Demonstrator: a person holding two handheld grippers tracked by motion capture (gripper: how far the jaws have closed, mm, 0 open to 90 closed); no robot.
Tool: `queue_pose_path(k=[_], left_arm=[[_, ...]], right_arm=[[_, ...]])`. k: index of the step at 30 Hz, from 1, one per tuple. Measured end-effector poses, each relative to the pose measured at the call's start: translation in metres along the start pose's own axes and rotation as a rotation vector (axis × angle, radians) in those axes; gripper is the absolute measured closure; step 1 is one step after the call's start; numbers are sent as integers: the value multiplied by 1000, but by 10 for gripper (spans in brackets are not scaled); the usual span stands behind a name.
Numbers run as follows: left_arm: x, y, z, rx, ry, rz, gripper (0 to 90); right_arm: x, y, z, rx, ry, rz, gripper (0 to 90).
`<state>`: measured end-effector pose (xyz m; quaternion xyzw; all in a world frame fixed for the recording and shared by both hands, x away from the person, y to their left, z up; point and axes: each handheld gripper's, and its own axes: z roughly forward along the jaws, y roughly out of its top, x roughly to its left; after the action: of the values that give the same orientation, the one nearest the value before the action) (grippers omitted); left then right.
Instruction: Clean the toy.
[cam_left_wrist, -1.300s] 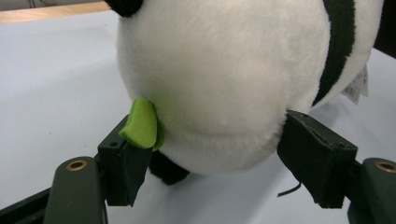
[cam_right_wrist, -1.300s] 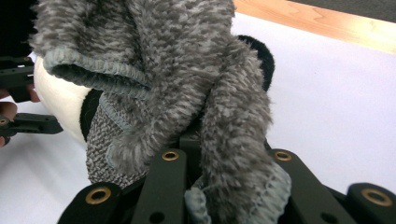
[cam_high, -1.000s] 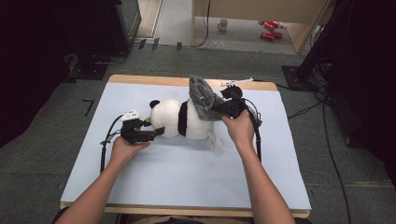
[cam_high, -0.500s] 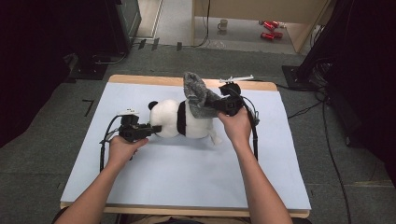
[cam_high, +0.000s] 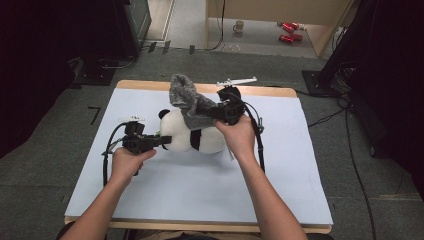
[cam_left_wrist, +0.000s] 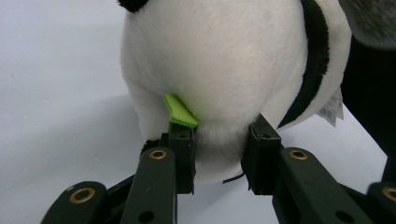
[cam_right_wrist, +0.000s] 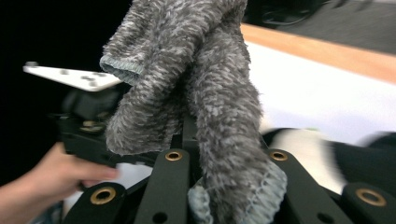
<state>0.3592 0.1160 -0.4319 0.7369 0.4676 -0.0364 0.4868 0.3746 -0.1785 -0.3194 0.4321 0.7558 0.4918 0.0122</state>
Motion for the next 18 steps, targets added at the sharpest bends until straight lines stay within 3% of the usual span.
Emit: queue_pose_path(k=[3, 10, 13, 15, 18], left_arm=[[2, 0, 3, -16, 8, -5, 687], [2, 0, 4, -39, 30, 6, 678], [1, -1, 4, -36, 44, 20, 675], [1, -1, 6, -21, 55, 27, 673], [3, -2, 8, -8, 52, 19, 673]], right_arm=[[8, -3, 15, 11, 54, 16, 797], [16, -14, 56, 67, 85, 36, 794], [15, -20, 68, 90, 58, 31, 792], [17, -25, 75, 126, -17, -43, 786], [14, -30, 80, 139, -59, -67, 781]])
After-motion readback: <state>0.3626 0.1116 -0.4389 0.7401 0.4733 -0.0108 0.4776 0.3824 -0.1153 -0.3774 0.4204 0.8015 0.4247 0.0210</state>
